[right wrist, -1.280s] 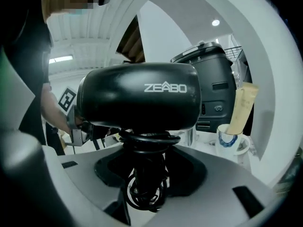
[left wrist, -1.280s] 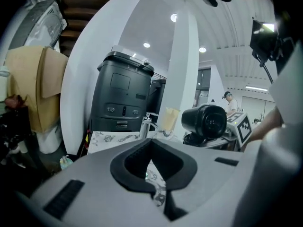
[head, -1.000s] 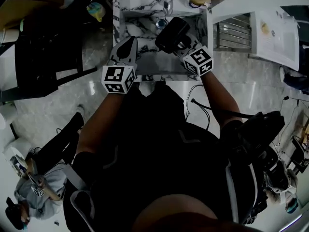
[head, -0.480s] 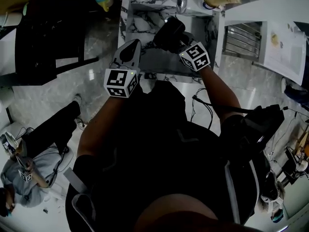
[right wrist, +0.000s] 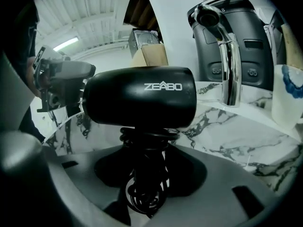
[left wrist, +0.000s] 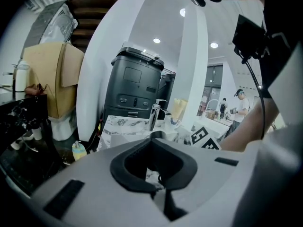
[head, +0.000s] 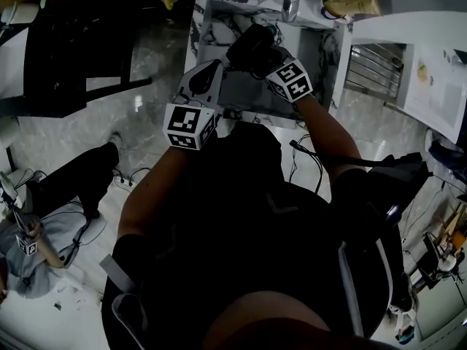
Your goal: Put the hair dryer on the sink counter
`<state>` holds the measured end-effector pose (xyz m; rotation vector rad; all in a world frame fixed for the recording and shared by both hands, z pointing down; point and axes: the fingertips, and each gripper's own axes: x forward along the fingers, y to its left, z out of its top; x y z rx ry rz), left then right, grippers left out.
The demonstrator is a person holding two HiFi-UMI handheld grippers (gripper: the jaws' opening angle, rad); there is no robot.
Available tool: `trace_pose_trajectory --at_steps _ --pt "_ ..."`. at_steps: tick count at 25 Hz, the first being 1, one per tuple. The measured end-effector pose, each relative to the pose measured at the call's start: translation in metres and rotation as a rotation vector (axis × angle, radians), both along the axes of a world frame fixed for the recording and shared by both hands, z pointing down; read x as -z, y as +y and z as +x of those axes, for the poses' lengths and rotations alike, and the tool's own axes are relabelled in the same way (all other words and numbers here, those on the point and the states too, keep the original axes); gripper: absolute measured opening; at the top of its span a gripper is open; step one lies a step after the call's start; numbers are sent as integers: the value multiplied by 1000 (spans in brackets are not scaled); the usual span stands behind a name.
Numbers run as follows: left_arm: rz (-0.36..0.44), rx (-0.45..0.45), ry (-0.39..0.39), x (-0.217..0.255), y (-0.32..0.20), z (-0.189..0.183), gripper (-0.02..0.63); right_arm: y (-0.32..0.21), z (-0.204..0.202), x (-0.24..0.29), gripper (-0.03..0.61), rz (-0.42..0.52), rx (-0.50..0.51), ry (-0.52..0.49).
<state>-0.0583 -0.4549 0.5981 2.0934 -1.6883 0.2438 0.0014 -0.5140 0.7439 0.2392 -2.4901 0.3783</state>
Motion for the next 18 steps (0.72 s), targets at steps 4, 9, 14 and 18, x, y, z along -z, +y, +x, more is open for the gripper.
trace_pose_trajectory --at_steps 4,9,14,18 --pt "1 12 -4 1 0 -3 5 -2 -9 -10 199 -11 -18 74" --pt "10 22 -14 5 1 -4 5 -7 -12 -24 199 -41 -53 168" --pt "21 44 -20 10 4 -9 5 -12 -16 -36 199 -48 -69 273" --pt "24 63 -26 13 5 -15 5 -17 -15 -55 199 -77 -89 333"
